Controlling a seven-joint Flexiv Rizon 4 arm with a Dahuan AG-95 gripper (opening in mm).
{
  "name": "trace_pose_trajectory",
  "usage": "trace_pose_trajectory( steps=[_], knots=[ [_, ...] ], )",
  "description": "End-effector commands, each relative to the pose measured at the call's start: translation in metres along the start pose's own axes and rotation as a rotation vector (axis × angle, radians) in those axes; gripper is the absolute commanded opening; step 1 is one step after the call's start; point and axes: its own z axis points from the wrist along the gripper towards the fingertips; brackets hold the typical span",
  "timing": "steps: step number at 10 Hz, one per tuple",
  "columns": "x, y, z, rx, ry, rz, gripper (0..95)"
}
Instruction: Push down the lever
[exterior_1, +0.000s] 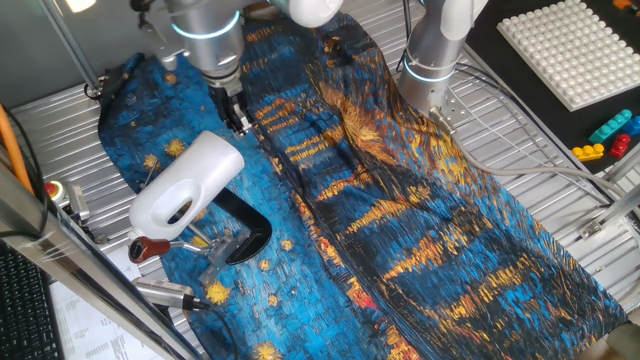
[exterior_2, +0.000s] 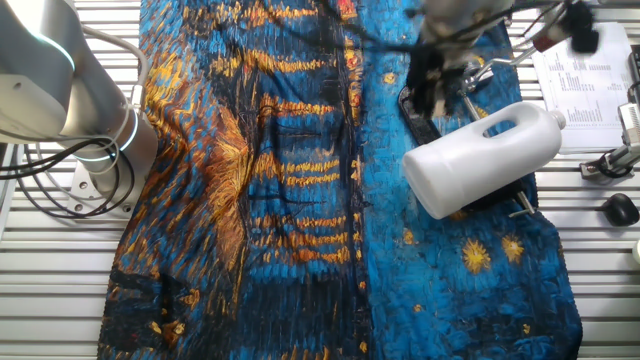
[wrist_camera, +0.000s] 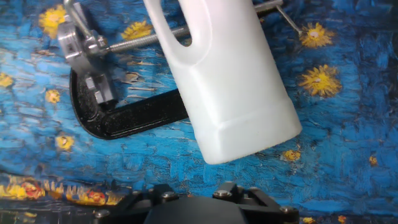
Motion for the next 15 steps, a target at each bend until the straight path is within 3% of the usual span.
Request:
trace_pose_trajectory(
  steps=[1,3,6,7,10,11,12,15],
  knots=[
    [-0.012,0.011,-0.016,0.021,0.018,-0.020,0.0],
    [-0.014,0.014,-0.020,0.018,0.012,-0.099,0.0],
    [-0.014,0.013,-0.018,-0.046,-0.061,-0.135,0.0],
    [-0.013,0.014,-0.019,-0.046,-0.060,-0.162,0.0],
    [-0.010,0.016,-0.020,-0.053,-0.026,-0.183,0.0],
    [-0.013,0.015,-0.017,-0.049,0.002,-0.165,0.0],
    [-0.014,0.014,-0.016,-0.045,0.008,-0.150,0.0],
    [-0.021,0.013,-0.008,-0.041,0.028,-0.232,0.0]
  ],
)
